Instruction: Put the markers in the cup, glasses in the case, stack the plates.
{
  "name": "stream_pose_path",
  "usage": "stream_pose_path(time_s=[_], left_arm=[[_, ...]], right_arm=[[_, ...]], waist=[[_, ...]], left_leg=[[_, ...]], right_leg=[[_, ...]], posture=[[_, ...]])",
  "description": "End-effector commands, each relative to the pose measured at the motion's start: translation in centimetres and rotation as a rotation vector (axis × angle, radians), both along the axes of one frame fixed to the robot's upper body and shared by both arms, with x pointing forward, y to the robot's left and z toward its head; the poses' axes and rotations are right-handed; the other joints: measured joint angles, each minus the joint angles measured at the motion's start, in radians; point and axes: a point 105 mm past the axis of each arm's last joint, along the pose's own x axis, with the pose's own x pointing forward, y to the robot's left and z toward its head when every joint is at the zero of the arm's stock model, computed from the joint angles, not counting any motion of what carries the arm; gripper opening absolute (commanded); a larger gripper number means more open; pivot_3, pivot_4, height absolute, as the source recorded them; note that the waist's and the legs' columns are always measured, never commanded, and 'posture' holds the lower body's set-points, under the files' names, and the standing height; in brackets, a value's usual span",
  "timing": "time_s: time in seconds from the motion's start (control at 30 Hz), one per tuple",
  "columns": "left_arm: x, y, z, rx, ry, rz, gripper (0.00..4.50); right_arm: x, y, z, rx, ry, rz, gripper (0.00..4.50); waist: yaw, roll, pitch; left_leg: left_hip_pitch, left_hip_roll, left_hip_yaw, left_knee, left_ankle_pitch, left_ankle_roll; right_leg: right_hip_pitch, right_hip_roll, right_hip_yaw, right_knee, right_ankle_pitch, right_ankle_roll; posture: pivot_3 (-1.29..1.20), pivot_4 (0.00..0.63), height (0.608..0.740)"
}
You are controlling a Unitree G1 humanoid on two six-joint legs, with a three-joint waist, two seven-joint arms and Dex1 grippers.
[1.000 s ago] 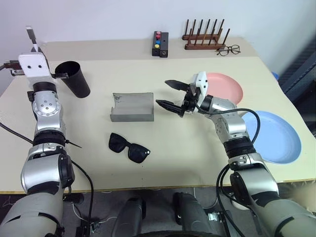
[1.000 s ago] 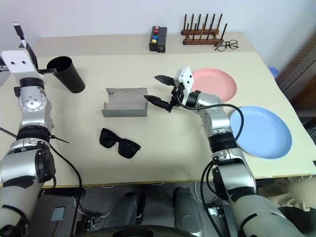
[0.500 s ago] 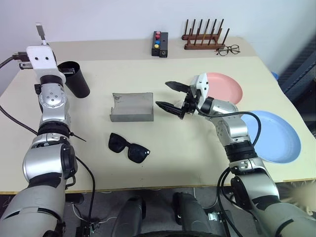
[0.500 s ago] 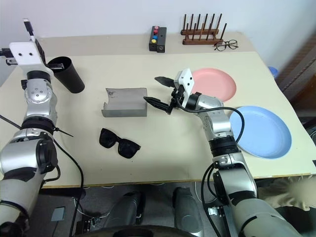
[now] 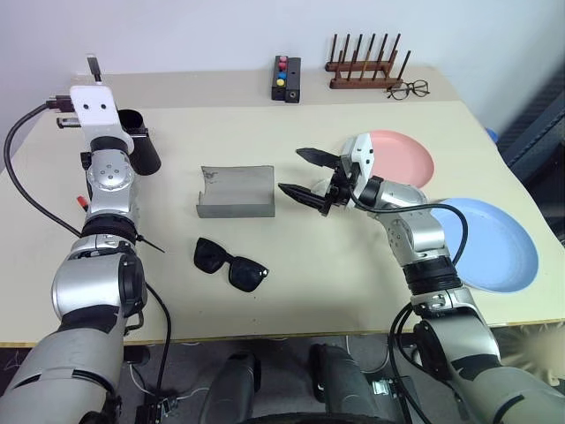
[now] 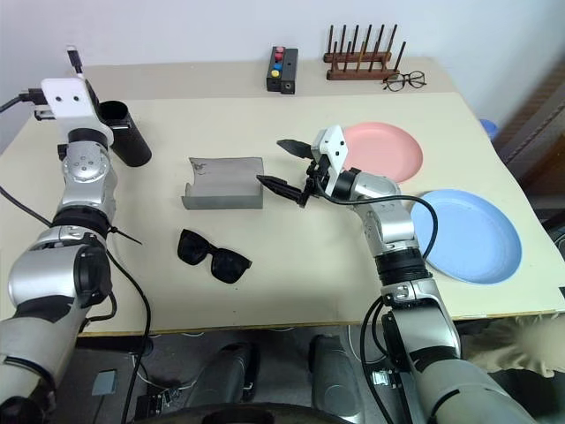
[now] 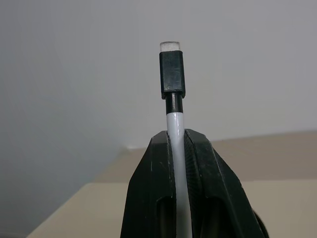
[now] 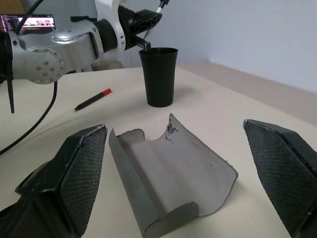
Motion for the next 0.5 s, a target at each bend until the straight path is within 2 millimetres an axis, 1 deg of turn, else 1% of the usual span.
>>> stream_pose_path(time_s=[0.03, 0.5], left_arm=[[-0.04, -0.13, 2.00, 0.013, -0.050, 0.000, 0.03], [0.12, -0.28, 1.90, 0.027, -0.035, 0.018, 0.03]], right_arm=[[-0.35, -0.14, 1.40, 0.033, -0.046, 0.000, 4.50], [-0.37, -0.18, 1.37, 0.039, -0.042, -0.010, 4.50]], waist=[[0.000, 0.000, 0.000], [0.001, 0.000, 0.000]], left_leg=[[0.000, 0.000, 0.000, 0.000, 0.000, 0.000], [0.000, 0.000, 0.000, 0.000, 0.000, 0.000]], right_leg=[[0.000, 0.000, 0.000, 0.000, 0.000, 0.000], [0.000, 0.000, 0.000, 0.000, 0.000, 0.000]], posture=[[0.00, 0.150, 0.740], [0.00, 0.150, 0.740]])
